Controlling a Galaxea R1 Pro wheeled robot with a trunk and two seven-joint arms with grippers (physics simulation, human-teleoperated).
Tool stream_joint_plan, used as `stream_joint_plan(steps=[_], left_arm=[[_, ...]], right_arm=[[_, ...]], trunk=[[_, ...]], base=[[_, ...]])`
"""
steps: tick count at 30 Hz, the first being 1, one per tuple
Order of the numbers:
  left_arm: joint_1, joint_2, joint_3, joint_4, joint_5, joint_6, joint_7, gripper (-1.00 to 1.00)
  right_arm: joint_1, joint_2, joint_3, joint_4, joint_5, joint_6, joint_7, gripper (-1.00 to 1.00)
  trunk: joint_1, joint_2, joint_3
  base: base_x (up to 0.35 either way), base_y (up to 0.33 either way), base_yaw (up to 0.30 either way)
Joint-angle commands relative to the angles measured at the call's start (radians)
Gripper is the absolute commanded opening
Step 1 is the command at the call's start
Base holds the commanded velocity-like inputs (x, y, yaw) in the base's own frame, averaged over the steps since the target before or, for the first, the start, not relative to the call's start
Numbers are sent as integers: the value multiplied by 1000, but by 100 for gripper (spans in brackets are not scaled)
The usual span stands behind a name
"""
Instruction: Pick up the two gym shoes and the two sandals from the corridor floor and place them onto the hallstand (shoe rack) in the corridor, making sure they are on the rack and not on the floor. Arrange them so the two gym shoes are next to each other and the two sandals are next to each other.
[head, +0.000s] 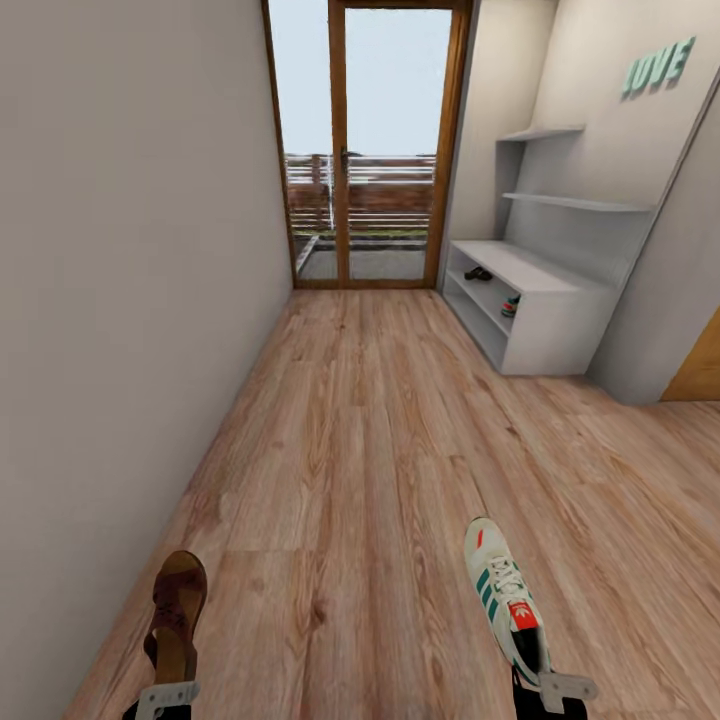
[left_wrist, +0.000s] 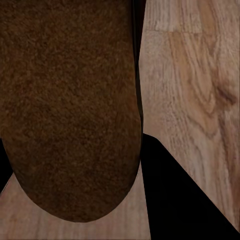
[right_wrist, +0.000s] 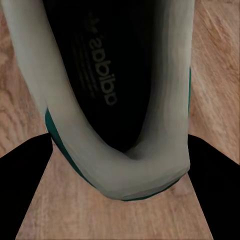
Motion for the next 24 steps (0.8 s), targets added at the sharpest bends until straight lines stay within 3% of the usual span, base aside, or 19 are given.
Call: stream_joint_plan(steps=[1, 24], left_arm=[[-1, -1, 9, 0, -7, -2, -8, -100], [-1, 1, 10, 0, -3, -2, -9, -100]], right_arm=[[-1, 0, -7, 1, 11, -2, -4, -100], [-1, 0, -7, 1, 11, -2, -4, -100]], trunk=[[0, 0, -1], [0, 0, -1]], base=[[336, 0, 0], [336, 0, 0]])
